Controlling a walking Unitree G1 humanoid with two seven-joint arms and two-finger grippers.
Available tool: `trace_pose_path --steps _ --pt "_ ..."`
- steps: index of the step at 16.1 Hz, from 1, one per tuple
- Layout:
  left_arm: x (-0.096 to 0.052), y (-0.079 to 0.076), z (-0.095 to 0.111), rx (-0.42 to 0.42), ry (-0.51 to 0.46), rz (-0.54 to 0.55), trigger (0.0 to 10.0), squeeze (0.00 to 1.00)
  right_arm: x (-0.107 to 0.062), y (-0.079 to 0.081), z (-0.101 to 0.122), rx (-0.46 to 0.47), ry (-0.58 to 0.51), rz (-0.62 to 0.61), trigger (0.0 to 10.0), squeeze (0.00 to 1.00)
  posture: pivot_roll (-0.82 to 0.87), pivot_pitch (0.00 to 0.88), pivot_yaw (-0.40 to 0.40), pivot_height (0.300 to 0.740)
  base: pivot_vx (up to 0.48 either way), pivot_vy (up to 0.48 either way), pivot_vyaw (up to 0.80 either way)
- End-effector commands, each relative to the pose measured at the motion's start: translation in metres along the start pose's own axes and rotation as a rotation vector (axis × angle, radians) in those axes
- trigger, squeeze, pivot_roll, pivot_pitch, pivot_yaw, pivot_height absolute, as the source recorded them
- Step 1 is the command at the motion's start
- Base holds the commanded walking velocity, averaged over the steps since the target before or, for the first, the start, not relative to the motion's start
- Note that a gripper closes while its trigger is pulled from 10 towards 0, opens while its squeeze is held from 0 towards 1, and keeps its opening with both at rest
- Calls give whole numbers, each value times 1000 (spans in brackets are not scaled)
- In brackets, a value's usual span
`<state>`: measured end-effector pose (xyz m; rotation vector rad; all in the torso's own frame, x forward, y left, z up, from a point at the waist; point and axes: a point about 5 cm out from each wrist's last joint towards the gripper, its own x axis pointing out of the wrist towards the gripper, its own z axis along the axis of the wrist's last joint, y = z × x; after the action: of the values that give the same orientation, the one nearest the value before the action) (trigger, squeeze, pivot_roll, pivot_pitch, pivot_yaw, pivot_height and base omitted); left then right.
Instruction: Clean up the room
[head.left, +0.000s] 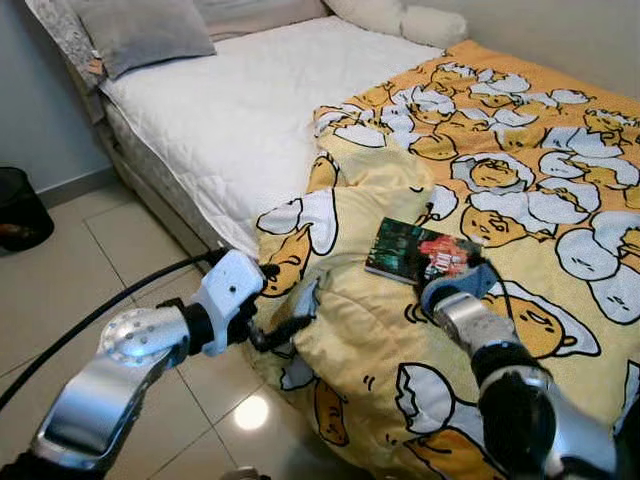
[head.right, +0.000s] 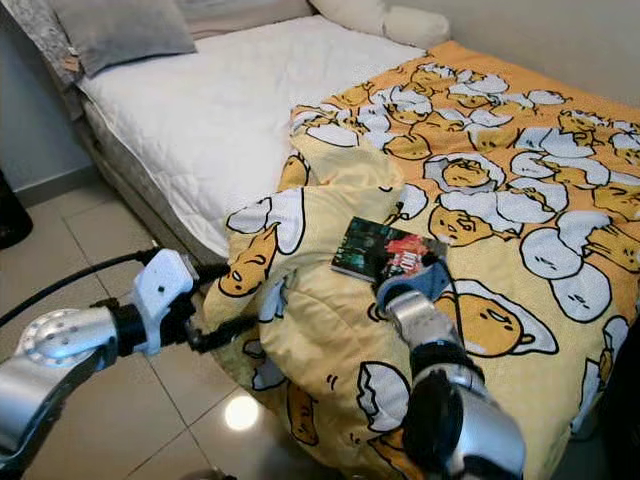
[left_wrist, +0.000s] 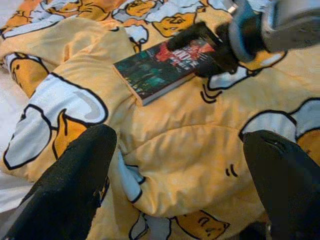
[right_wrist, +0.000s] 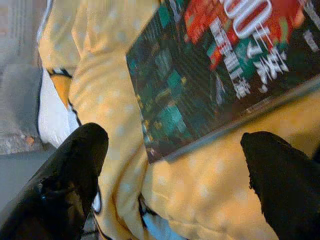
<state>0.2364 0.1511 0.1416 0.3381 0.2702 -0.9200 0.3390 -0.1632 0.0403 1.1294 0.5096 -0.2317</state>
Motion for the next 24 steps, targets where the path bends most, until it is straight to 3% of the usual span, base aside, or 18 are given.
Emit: trace_pose_path --steps 1,2,3,4,9,13,15,19,24 --pt "-2 -5 2 1 8 -27 10000 745 1 6 4 40 -28 19 10000 0 93 0 -11 740 0 0 0" --pt "-4 -6 2 2 15 -35 10000 659 2 6 3 43 -26 15 10000 0 99 0 -12 740 0 0 0" --pt "-6 -9 1 3 25 -52 10000 231 2 5 1 40 -23 -1 10000 0 104 0 -16 740 0 0 0" --pt "-7 -10 1 8 34 -61 10000 0 2 4 -1 37 -21 -15 10000 0 109 2 -17 740 0 0 0" --pt "-11 -16 6 5 31 -100 10000 0 3 -1 -5 37 -44 -56 10000 0 121 55 -8 740 0 0 0" --pt "-18 -24 11 3 39 -122 10000 0 2 -4 4 120 -110 -60 10000 0 152 122 7 740 0 0 0" --pt "-22 -26 13 3 44 -126 10000 0 2 -4 4 114 -114 -58 10000 0 169 145 11 740 0 0 0" --pt "-26 -29 15 -9 52 -125 10000 0 2 5 14 185 -176 12 10000 0 180 162 10 740 0 0 0" --pt "-28 -32 17 -13 51 -112 10000 0 3 19 21 190 -205 101 10000 0 178 153 -7 740 0 0 0"
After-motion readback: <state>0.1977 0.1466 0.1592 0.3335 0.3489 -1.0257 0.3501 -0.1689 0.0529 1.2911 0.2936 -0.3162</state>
